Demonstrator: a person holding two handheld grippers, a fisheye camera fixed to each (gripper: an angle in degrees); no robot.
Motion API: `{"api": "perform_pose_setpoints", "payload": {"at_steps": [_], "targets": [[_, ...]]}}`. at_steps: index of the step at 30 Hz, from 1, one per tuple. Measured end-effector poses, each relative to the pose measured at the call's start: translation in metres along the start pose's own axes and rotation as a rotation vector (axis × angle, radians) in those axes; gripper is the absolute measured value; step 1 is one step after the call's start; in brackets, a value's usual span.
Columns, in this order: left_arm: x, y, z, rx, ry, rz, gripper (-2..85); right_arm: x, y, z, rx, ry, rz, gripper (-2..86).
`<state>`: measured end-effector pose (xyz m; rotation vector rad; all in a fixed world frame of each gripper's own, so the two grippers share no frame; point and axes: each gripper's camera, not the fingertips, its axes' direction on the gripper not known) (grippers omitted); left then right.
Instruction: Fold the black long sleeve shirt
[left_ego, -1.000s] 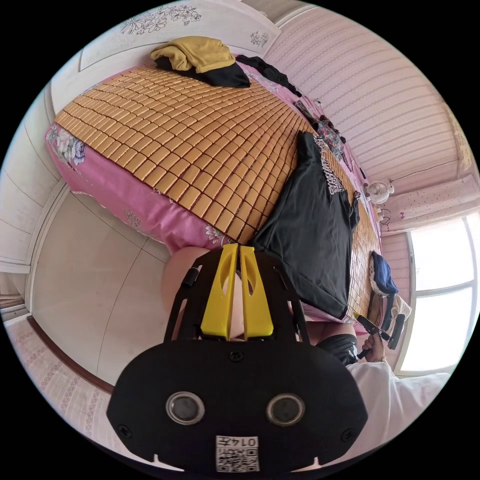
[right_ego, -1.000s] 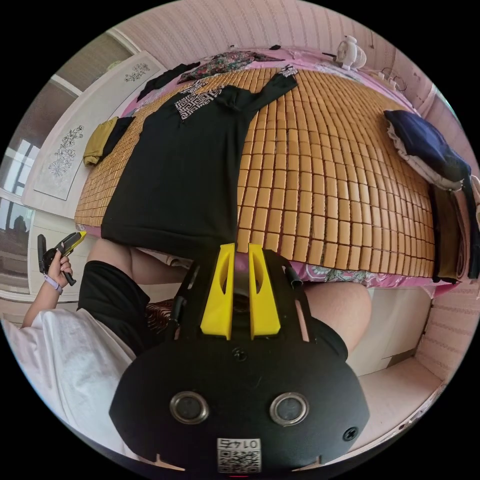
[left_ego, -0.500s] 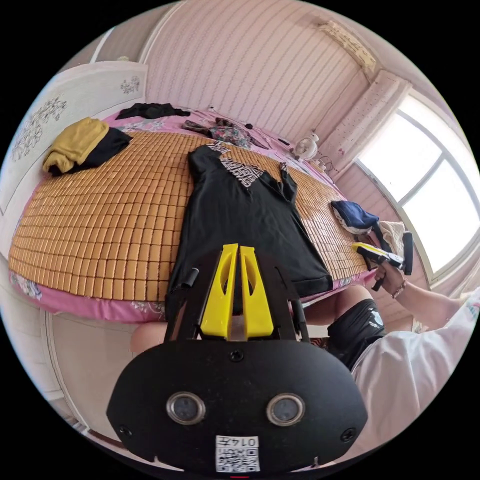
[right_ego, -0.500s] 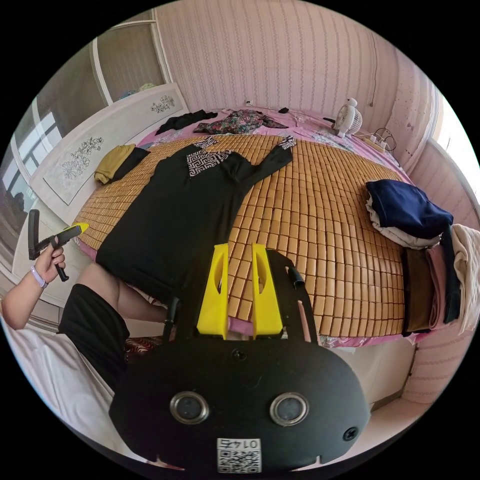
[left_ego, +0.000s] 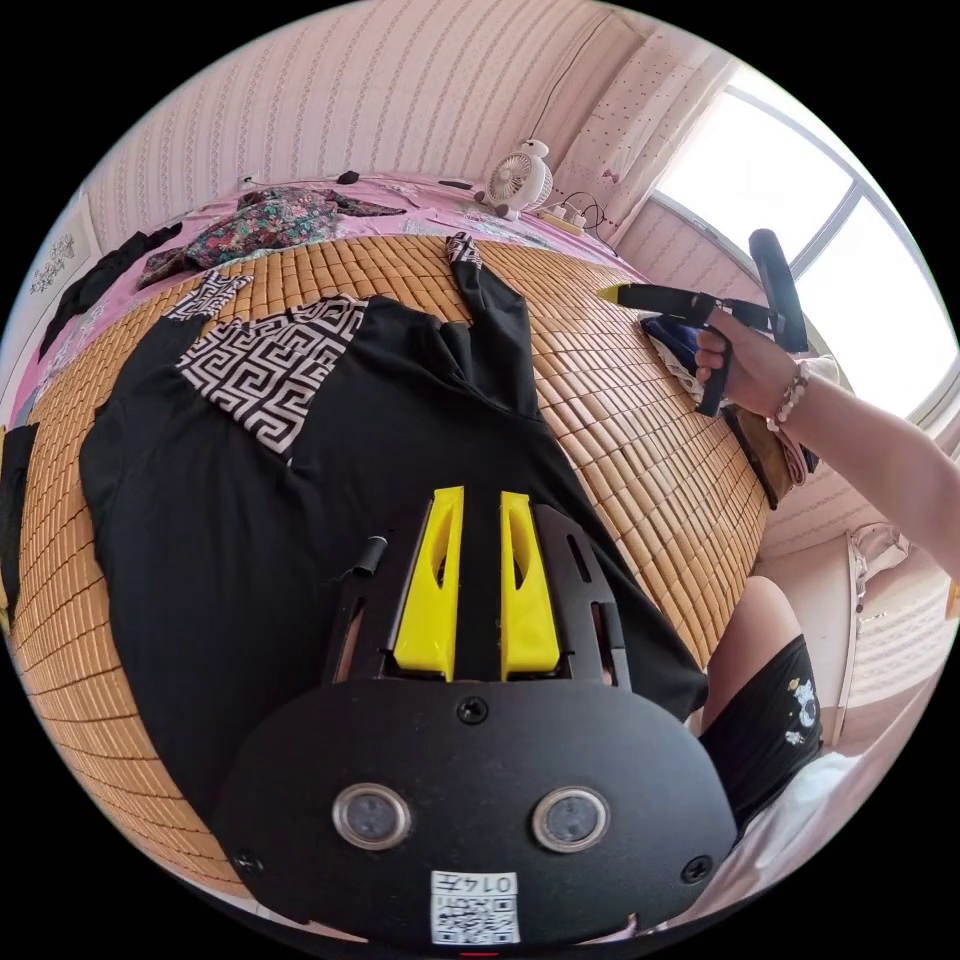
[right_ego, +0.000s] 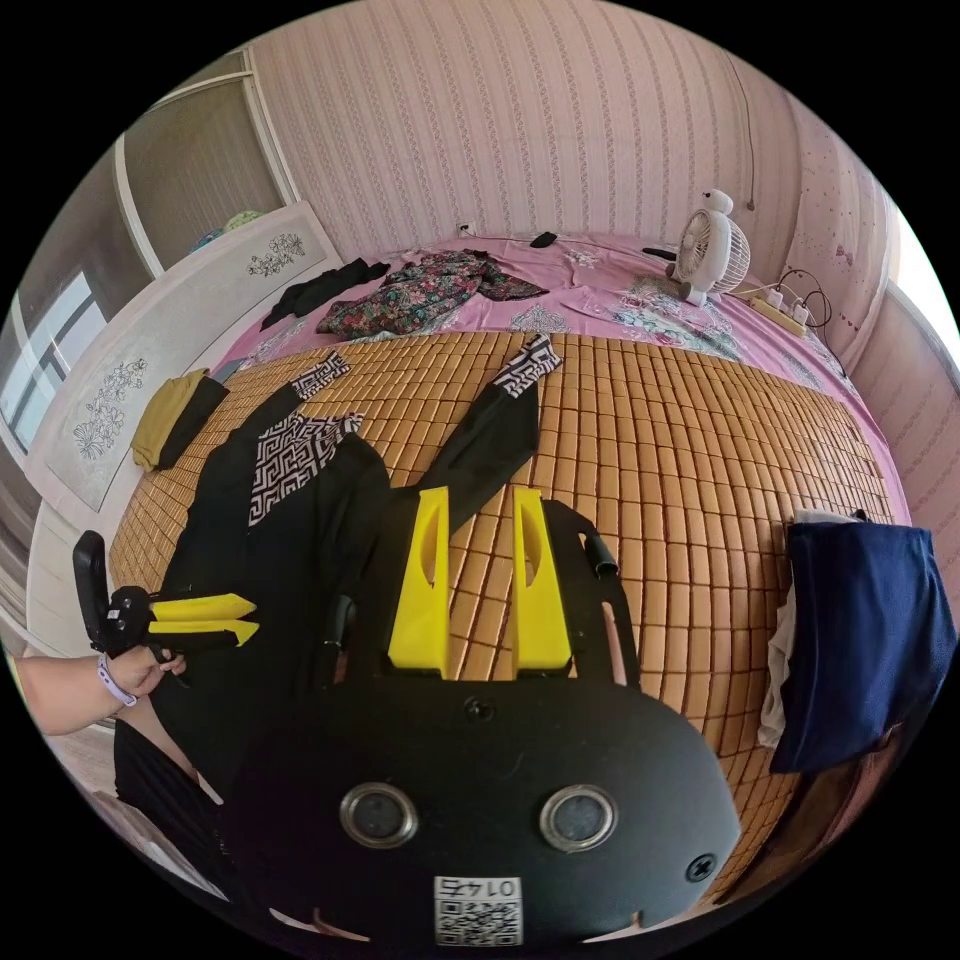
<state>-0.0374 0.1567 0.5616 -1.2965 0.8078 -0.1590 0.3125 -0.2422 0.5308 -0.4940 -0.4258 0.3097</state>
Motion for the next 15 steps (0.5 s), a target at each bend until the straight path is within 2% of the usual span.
{"api": "perform_pose_setpoints", "payload": {"at_steps": [2,5,7,9,12,14,15], "targets": [[-0.004,-0.011,0.029,-0.046,0.026,0.005,5.5,0.009,-0.024,0.039,-0.024,0.025,-0.017,8.1],[-0.005,-0.018,0.044,-0.027,0.016,0.011,4.9,0.022,-0.037,0.080,-0.056,0.066,0.017,7.7],[-0.005,-0.021,0.051,-0.019,0.022,0.022,4.1,0.032,-0.039,0.094,-0.100,0.105,0.092,7.5],[-0.006,-0.025,0.058,-0.022,0.015,0.016,3.5,0.038,-0.035,0.086,-0.055,0.126,0.118,6.2],[-0.007,-0.031,0.067,-0.020,0.002,0.007,2.5,0.050,-0.022,0.067,-0.045,-0.022,0.111,4.0],[-0.008,-0.035,0.073,-0.020,0.007,-0.002,2.2,0.052,0.002,0.010,0.091,-0.199,0.139,2.2],[-0.011,-0.039,0.077,-0.018,0.015,-0.013,2.0,0.047,0.009,-0.010,0.129,-0.221,0.132,1.8]]}}
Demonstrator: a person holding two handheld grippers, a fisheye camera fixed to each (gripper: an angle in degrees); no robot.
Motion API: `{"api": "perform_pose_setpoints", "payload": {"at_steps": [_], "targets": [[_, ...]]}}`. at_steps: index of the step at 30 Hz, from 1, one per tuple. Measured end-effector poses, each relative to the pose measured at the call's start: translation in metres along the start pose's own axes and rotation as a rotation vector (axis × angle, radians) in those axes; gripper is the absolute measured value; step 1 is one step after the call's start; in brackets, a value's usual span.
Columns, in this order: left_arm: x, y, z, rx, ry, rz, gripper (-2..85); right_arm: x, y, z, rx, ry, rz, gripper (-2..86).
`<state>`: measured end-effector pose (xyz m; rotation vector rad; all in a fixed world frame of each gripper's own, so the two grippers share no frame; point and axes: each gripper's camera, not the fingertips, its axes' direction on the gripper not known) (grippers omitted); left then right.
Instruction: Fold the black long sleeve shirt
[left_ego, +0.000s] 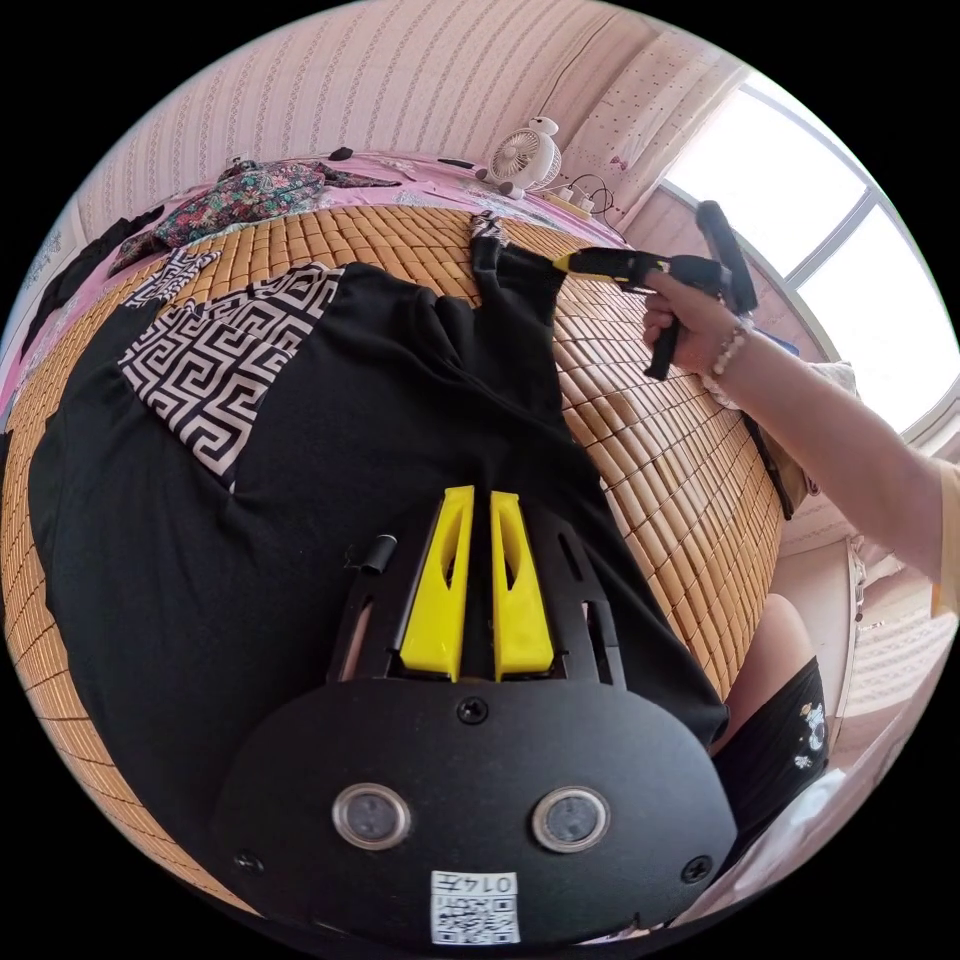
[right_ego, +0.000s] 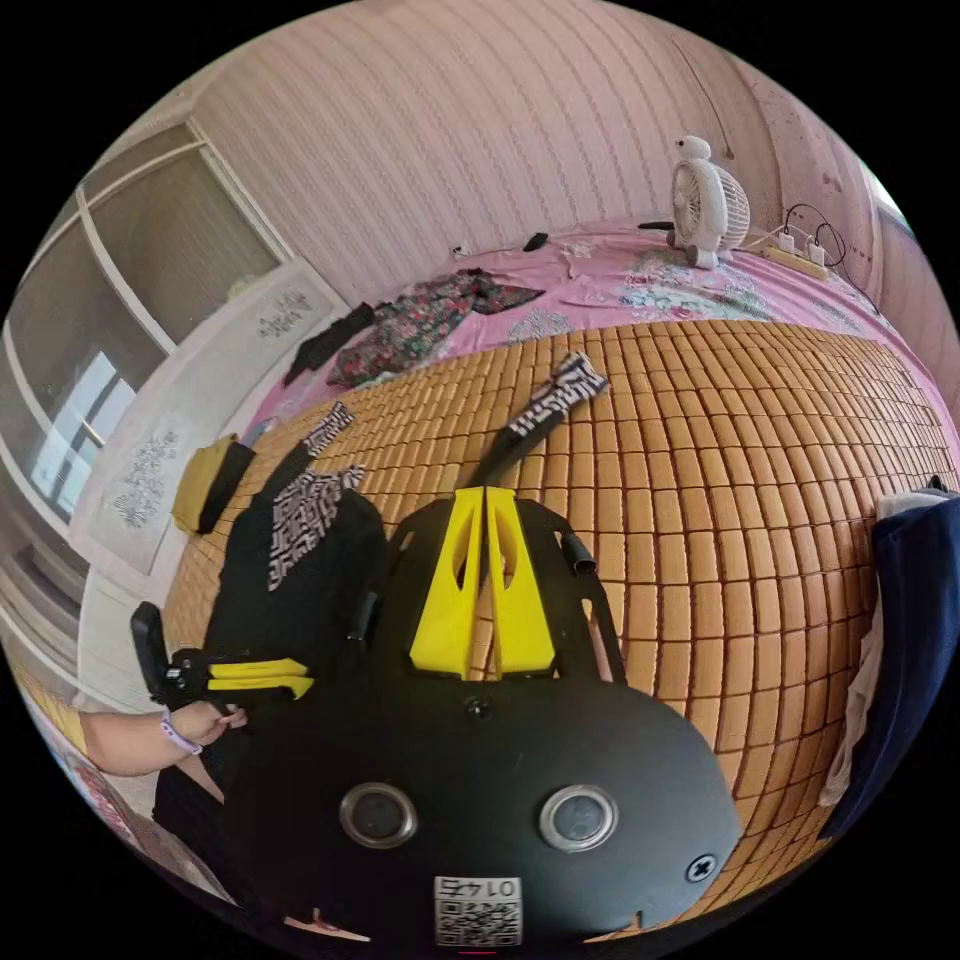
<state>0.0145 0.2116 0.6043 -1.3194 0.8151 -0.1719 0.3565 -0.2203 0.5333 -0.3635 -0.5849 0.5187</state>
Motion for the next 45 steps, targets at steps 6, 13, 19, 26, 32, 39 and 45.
{"api": "perform_pose_setpoints", "payload": {"at_steps": [6,13,19,26,32,39,45], "targets": [[-0.005,-0.014,0.016,0.019,0.020,-0.020,1.0,-0.104,0.030,-0.152,0.154,-0.021,-0.257,0.9],[-0.002,-0.026,0.021,0.023,0.039,0.009,3.9,-0.052,0.043,-0.117,-0.050,0.162,-0.123,2.5],[0.025,-0.043,0.031,0.047,0.116,0.064,5.0,-0.040,0.121,-0.119,-0.071,0.170,-0.012,5.5],[0.051,-0.078,0.063,0.081,0.057,0.081,5.2,-0.133,0.157,-0.046,-0.289,0.135,-0.403,7.7],[0.030,-0.105,0.104,-0.035,-0.037,0.057,4.7,-0.129,0.149,-0.017,-0.447,0.142,-0.460,5.2],[0.034,-0.121,0.124,-0.023,-0.022,0.020,4.3,-0.066,0.160,-0.155,-0.228,0.395,-0.291,2.2],[0.036,-0.150,0.126,0.026,0.002,0.034,4.6,0.019,0.209,-0.225,-0.392,0.672,0.052,3.8]]}}
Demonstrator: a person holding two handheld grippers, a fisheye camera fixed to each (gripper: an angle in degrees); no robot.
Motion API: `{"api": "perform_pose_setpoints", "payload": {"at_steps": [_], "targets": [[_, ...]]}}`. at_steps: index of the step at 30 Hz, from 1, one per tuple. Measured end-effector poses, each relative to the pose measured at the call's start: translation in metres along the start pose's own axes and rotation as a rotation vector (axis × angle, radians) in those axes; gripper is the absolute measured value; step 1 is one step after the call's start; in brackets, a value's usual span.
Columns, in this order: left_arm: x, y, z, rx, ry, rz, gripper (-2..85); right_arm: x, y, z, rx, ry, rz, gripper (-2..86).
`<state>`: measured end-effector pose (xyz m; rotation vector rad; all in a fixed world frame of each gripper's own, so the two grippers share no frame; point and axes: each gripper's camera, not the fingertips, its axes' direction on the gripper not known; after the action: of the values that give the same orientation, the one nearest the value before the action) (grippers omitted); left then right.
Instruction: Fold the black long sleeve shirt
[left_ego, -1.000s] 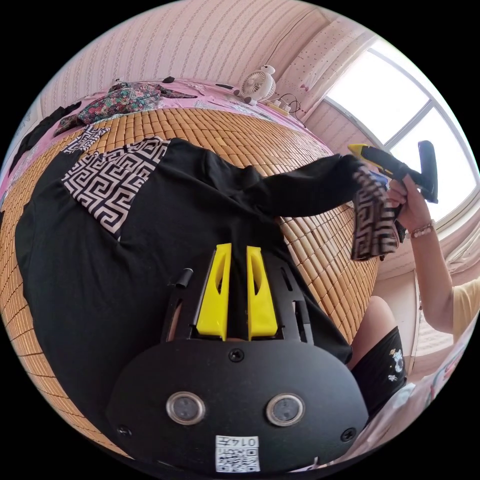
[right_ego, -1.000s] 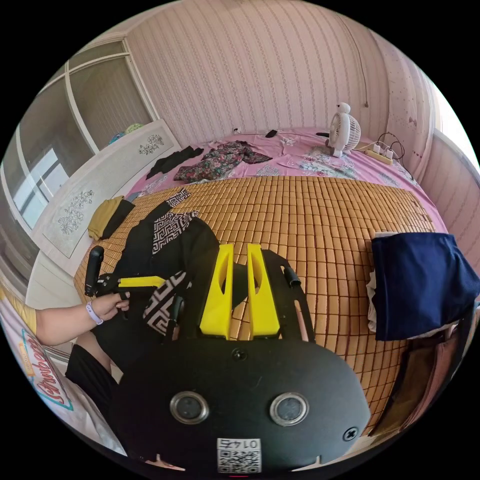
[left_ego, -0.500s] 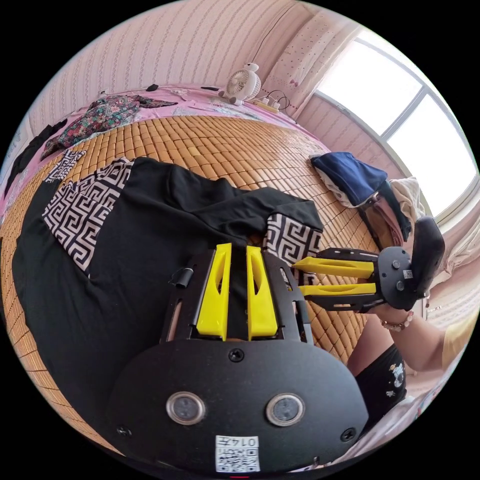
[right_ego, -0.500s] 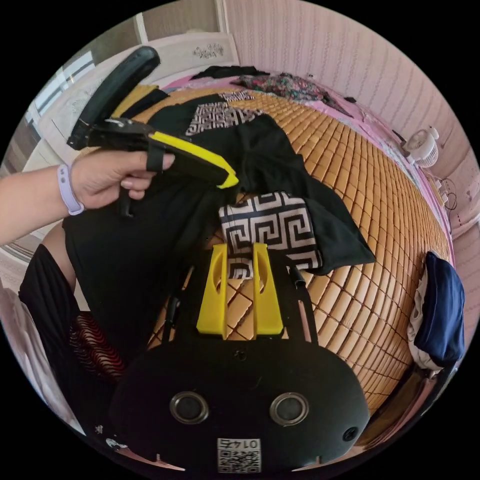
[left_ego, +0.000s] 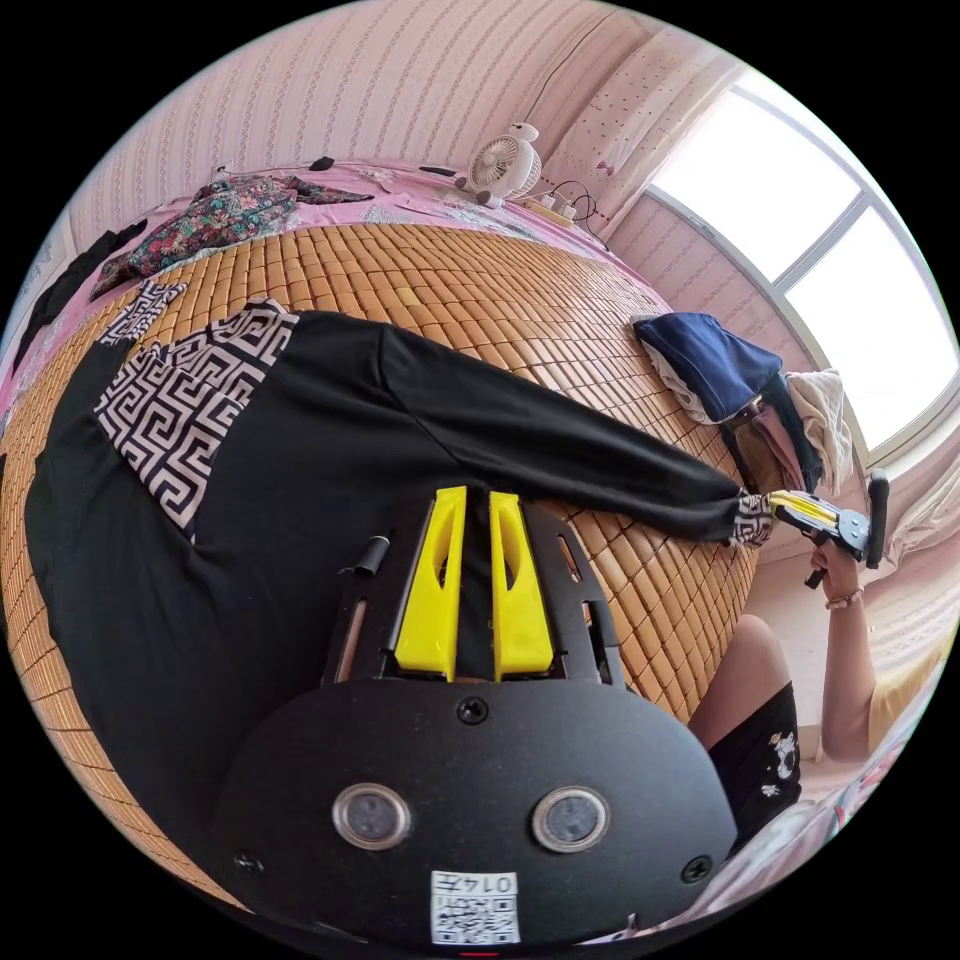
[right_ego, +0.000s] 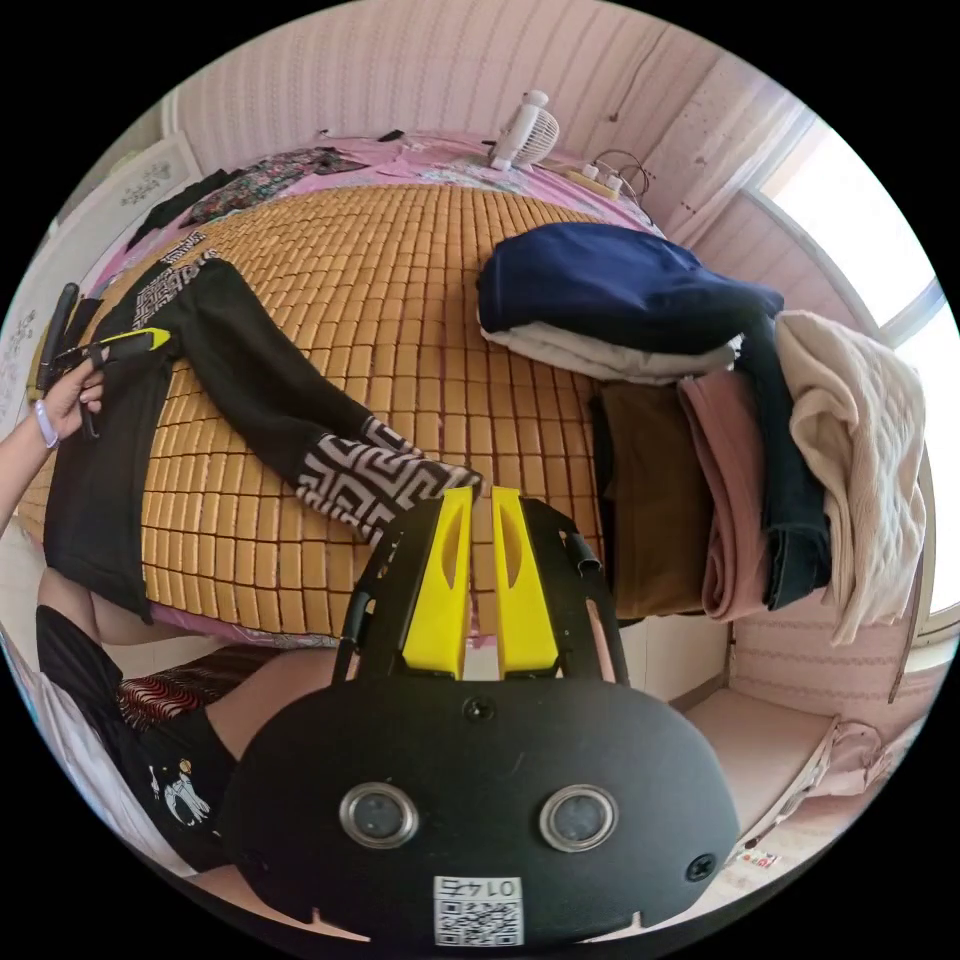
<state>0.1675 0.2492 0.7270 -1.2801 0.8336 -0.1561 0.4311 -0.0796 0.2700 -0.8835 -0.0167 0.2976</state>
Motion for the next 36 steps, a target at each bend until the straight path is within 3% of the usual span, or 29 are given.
{"api": "perform_pose_setpoints", "payload": {"at_steps": [6,10,14,17,22,33,36], "targets": [[-0.003,-0.055,0.024,0.004,-0.056,0.029,5.3,-0.010,0.012,-0.006,0.092,-0.027,0.068,8.6],[-0.007,-0.094,0.055,-0.007,-0.099,0.009,5.5,0.007,0.014,-0.001,0.183,-0.120,0.287,12.6],[-0.003,-0.119,0.090,-0.055,-0.182,0.034,5.7,0.024,0.016,0.025,0.116,-0.295,0.358,7.2],[0.004,-0.134,0.111,-0.087,-0.206,0.067,4.6,0.016,0.020,0.013,0.152,-0.175,0.313,3.4],[0.028,-0.176,0.141,-0.164,-0.312,0.152,0.9,0.037,0.015,0.009,0.181,-0.219,0.361,1.0],[0.060,-0.255,0.183,-0.090,-0.180,0.128,-0.7,0.084,-0.019,-0.012,0.181,-0.099,0.350,2.2],[0.069,-0.264,0.197,-0.088,-0.209,0.113,-0.7,0.086,-0.008,-0.038,0.199,0.010,0.386,3.0]]}}
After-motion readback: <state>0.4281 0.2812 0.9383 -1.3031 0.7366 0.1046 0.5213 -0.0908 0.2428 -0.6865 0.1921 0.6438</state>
